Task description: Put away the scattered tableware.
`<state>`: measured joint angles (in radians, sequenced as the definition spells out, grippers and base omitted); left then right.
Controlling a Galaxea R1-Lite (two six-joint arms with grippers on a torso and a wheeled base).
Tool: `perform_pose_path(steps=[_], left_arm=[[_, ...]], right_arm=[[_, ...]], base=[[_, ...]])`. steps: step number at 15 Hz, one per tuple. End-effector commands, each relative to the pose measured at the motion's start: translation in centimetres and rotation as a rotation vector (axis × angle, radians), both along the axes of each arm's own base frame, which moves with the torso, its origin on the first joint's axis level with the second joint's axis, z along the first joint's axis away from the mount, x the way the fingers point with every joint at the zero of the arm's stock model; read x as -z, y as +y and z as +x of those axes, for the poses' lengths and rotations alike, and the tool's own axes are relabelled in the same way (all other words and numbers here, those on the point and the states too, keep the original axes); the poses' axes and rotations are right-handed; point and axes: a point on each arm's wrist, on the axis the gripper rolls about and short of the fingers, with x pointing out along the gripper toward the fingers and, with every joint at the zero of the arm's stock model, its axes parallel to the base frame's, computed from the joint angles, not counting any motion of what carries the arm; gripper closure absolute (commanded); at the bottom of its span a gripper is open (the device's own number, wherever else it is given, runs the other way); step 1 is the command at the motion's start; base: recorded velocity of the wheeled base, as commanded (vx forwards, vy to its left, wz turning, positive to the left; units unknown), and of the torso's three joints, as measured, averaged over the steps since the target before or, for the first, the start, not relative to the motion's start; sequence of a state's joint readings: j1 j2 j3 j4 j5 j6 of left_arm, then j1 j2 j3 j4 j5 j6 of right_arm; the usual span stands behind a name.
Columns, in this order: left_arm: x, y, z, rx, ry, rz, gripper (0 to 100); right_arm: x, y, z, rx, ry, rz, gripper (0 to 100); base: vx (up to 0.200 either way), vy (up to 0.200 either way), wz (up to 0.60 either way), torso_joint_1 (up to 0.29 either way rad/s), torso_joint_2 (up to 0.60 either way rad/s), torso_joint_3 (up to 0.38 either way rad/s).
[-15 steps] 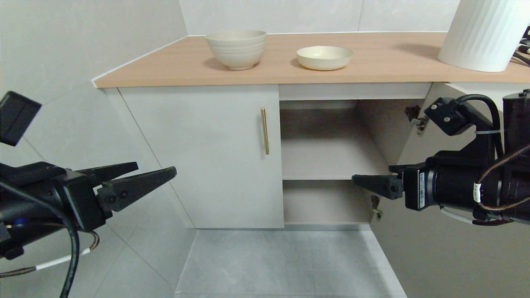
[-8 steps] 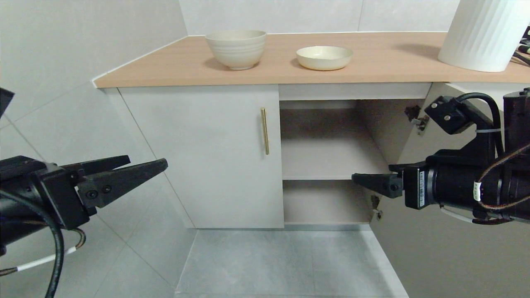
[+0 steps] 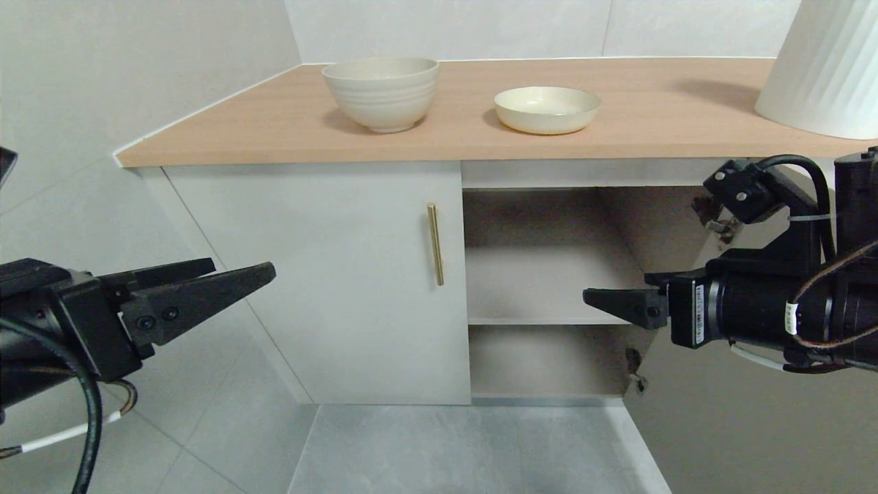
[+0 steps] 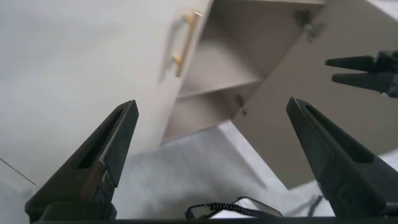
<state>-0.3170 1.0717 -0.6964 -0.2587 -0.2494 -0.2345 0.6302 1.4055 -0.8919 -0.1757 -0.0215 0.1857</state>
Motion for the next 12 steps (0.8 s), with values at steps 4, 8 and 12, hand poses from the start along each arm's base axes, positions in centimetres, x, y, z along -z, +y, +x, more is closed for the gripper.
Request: perform_pose_path(steps=[4,8,12], left_arm=[[0.01,-0.02,0.14,-0.003,-0.004,0.003,0],[-0.13,-0.03,0.15,-0.003,-0.01,-0.002,0],[-0.67,0.04,0.0,-0.009,0.003,-0.06,0]], right_arm=[[0.04,0.02,0.02,-0.002,0.001,0.0,0],[0.22,0.13,0.16,-0.002,0.007,-0.005,0],[0.24,0.13,0.16,-0.001,0.009,-0.005,0]], base=[[0.05,0.0,0.0,0.003,0.0,0.001],[0.0,0.0,0.0,0.0,0.0,0.0],[0.0,0.15,0.0,0.001,0.0,0.004]])
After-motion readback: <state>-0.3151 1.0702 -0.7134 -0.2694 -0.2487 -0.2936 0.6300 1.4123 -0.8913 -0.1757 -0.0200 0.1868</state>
